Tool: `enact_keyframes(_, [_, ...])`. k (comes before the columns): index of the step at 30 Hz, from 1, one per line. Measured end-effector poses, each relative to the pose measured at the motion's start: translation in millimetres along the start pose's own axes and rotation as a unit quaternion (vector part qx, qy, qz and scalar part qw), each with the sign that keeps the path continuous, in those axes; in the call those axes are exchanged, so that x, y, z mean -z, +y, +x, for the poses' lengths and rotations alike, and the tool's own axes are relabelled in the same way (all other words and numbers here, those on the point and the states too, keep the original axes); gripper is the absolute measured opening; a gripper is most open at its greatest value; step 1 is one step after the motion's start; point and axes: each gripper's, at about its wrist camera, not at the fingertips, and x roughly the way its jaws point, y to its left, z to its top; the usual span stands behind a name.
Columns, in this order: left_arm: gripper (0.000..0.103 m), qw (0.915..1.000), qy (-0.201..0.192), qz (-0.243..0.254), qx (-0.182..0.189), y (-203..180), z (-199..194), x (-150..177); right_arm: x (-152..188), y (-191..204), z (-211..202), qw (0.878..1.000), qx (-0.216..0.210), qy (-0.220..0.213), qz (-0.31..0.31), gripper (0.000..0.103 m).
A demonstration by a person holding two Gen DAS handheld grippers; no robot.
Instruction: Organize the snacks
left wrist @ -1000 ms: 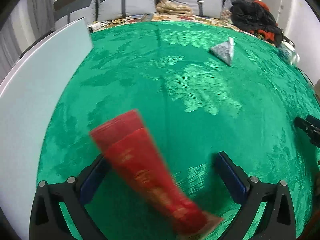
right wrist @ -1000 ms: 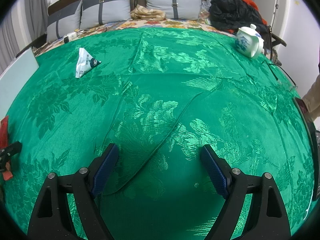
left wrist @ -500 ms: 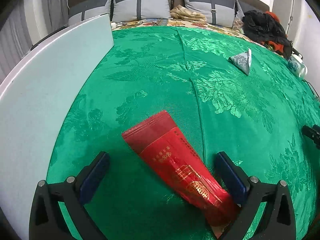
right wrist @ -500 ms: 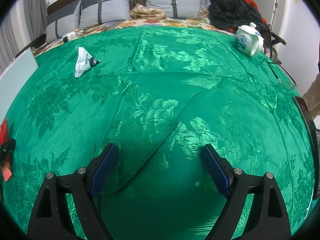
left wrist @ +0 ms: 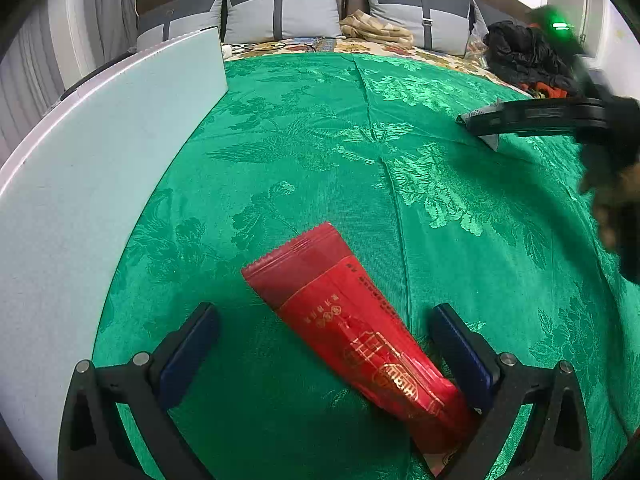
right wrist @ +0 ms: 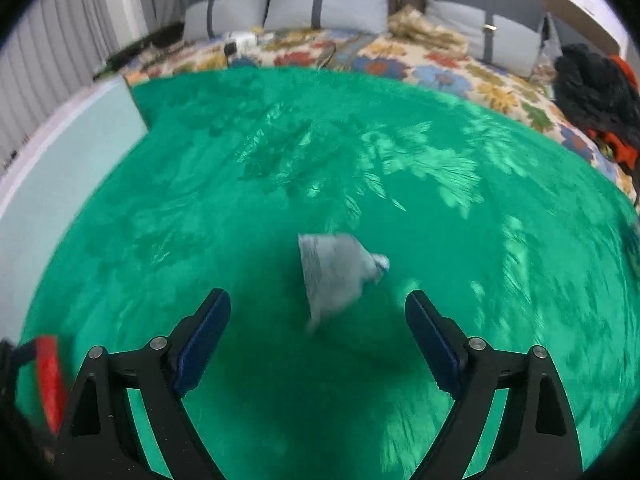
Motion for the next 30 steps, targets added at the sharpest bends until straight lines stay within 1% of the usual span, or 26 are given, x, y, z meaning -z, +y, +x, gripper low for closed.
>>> enact_keyframes(1, [0.103,1.0000,0.000,-0.001,0.001,0,0,0,-3,2,8,1.000,0.010,0.007,-0.001,0.087])
enact_keyframes(2, [0.103,1.0000,0.000,-0.001,0.001,0,0,-1,-4,1,14,1.000,0.014,0.012,0.002,0.079])
enact_keyframes(3, [0.103,1.0000,0.000,-0.001,0.001,0,0,-1,-4,-2,17,1.000,0.016,0.018,0.007,0.050])
enact_keyframes(4, [0.103,1.0000,0.000,-0.001,0.001,0,0,-1,-2,-6,11,1.000,0.013,0.000,0.013,0.035])
enact_keyframes(5, [0.103,1.0000,0.000,-0.001,0.001,0,0,-1,-1,-10,10,1.000,0.014,0.001,0.022,0.030])
enact_keyframes(6, [0.103,1.0000,0.000,-0.001,0.001,0,0,-1,1,-15,7,1.000,0.015,0.001,0.026,0.029])
enact_keyframes(9, [0.103,1.0000,0.000,-0.001,0.001,0,0,-1,11,-25,-15,0.999,0.014,-0.032,0.021,0.024])
enact_keyframes(10, [0.103,1.0000,0.000,-0.001,0.001,0,0,-1,16,-28,-26,0.999,0.004,-0.040,0.023,0.019])
enact_keyframes(11, [0.103,1.0000,0.000,-0.001,0.001,0,0,-1,24,-31,-37,0.999,-0.005,-0.044,0.022,0.011])
enact_keyframes(12, [0.103,1.0000,0.000,-0.001,0.001,0,0,-1,30,-31,-46,0.999,-0.008,-0.045,0.017,0.009])
enact_keyframes(14, [0.103,1.0000,0.000,0.000,0.001,0,0,-1,54,-28,-71,0.999,-0.016,-0.048,-0.004,0.009])
enact_keyframes(16, [0.103,1.0000,0.000,0.000,0.001,0,0,0,76,-26,-84,0.999,-0.020,-0.036,-0.023,0.009])
enact_keyframes(19, [0.103,1.0000,0.000,-0.001,0.001,0,-1,0,121,-25,-105,0.999,-0.027,-0.028,-0.022,0.012])
enact_keyframes(21, [0.103,1.0000,0.000,-0.001,0.001,0,-1,0,150,-24,-114,0.999,-0.018,-0.029,-0.017,0.042])
enact_keyframes(22, [0.103,1.0000,0.000,-0.001,0.001,0,-1,0,162,-24,-118,0.999,-0.014,-0.033,-0.011,0.072])
enact_keyframes(23, [0.103,1.0000,0.000,-0.001,0.001,0,-1,0,171,-25,-121,0.999,-0.010,-0.040,-0.007,0.073])
enact_keyframes(25, [0.103,1.0000,0.000,-0.001,0.001,0,-1,0,188,-23,-123,0.999,0.005,-0.047,-0.004,0.073])
enact_keyframes(27, [0.103,1.0000,0.000,-0.001,0.001,0,-1,0,198,-20,-119,0.999,0.007,-0.037,0.000,0.073])
enact_keyframes(28, [0.103,1.0000,0.000,0.000,0.001,0,-1,0,200,-20,-115,0.999,0.008,-0.031,0.004,0.074])
enact_keyframes(29, [0.103,1.0000,0.000,0.000,0.001,0,-1,0,203,-18,-116,0.999,0.016,-0.045,0.004,0.078])
enact_keyframes(30, [0.103,1.0000,0.000,-0.001,0.000,0,-1,0,204,-17,-115,0.999,0.023,-0.043,0.004,0.079])
